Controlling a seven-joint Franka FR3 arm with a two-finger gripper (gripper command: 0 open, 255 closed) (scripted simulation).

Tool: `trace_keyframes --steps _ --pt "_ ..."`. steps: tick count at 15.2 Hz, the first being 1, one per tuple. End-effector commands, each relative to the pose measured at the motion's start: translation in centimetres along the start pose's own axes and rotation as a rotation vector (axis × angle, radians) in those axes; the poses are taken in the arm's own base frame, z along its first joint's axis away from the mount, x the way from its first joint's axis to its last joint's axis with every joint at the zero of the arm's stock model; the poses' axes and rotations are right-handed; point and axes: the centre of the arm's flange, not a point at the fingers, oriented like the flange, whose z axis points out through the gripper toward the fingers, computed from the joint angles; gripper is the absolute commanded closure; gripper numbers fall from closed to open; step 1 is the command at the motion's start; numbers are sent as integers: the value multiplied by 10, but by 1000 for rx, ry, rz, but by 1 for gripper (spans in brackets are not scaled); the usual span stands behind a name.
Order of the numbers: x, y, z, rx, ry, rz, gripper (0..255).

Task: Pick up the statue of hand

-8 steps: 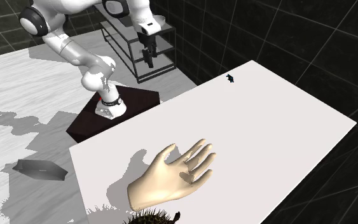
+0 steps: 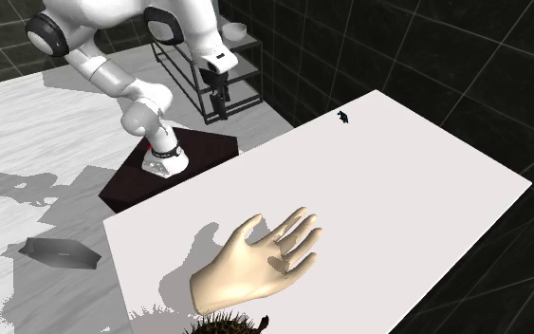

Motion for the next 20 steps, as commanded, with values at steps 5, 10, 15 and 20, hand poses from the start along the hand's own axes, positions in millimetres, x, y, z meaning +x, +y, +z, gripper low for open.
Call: trace_keyframes --steps 5,10,15,20 --pt "-2 86 17 34 13 -119 0" --pt "5 154 34 64 24 -215 0" --pt "19 221 52 93 35 -311 0" --pt "39 286 72 122 46 -407 0"
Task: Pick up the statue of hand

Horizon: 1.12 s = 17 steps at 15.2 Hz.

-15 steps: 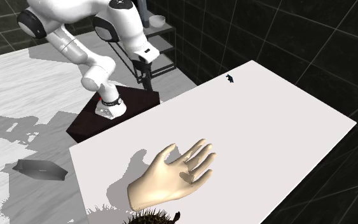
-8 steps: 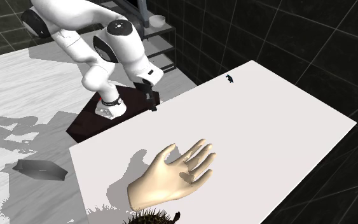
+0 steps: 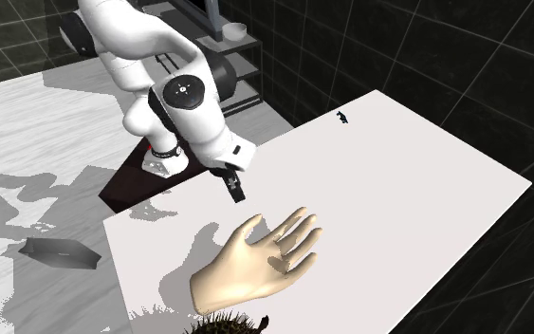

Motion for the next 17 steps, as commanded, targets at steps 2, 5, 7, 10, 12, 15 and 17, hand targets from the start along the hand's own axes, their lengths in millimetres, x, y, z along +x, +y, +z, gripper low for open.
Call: trace_keyframes --steps 2,5,7,10,12,15,17 --pt "1 40 8 16 7 -65 0" --pt "2 82 17 34 14 -122 0" --pt "3 101 21 42 17 -149 0" --pt "1 102 37 42 17 -149 0" --pt "-1 102 47 42 17 -149 0" --pt "-4 103 61 42 17 -149 0" --pt "-3 103 60 42 17 -149 255"
